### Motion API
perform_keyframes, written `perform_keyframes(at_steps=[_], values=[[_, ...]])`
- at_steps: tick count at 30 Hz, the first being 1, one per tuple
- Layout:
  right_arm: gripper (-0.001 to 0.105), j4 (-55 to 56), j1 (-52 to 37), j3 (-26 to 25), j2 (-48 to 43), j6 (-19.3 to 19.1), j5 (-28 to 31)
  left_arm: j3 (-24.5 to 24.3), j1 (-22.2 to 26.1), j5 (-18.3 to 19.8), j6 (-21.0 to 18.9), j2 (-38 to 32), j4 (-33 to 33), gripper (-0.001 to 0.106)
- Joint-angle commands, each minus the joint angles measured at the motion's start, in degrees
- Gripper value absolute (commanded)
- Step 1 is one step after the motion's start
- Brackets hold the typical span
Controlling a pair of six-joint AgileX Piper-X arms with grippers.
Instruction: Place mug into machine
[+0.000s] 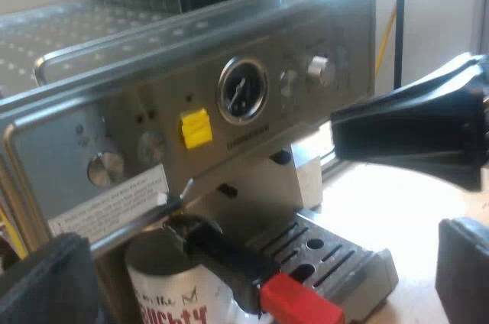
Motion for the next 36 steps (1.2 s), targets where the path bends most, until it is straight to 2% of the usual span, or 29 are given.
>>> perform_keyframes(at_steps=[1,4,8,11,13,17,23,28,36], values=[[0.000,0.2,0.0,-2.6,2.1,-1.9,0.4,-1.5,0.0,0.4,-0.1,-0.3,-0.6,0.091],[0.000,0.2,-0.1,-3.9,3.5,-1.9,0.4,-2.3,0.0,0.4,-0.1,-0.4,-0.5,0.091],[0.000,0.2,-0.1,-9.2,9.3,-3.4,0.6,-2.7,0.0,0.4,-0.1,-0.4,1.6,0.091],[0.000,0.2,-0.1,-12.2,12.4,-5.0,3.5,-2.7,0.0,0.4,-0.1,-0.4,3.6,0.091],[0.000,0.2,-0.1,-13.9,14.1,-5.6,4.1,-2.7,0.0,0.4,-0.1,-0.4,3.7,0.091],[0.000,0.2,-0.1,-16.6,17.2,-7.1,8.9,-2.7,0.0,0.4,-0.1,-0.4,3.7,0.091],[0.000,0.2,-1.7,-17.0,18.6,-7.1,12.9,-2.7,0.0,0.4,-0.1,-0.4,3.7,0.091],[0.000,0.2,-4.2,-17.0,18.7,-6.8,9.6,-2.7,0.0,0.4,-0.1,-0.4,3.7,0.091],[0.000,-0.6,-7.8,-17.1,19.5,-5.9,7.6,-2.7,0.0,0.4,-0.1,-0.4,3.7,0.091]])
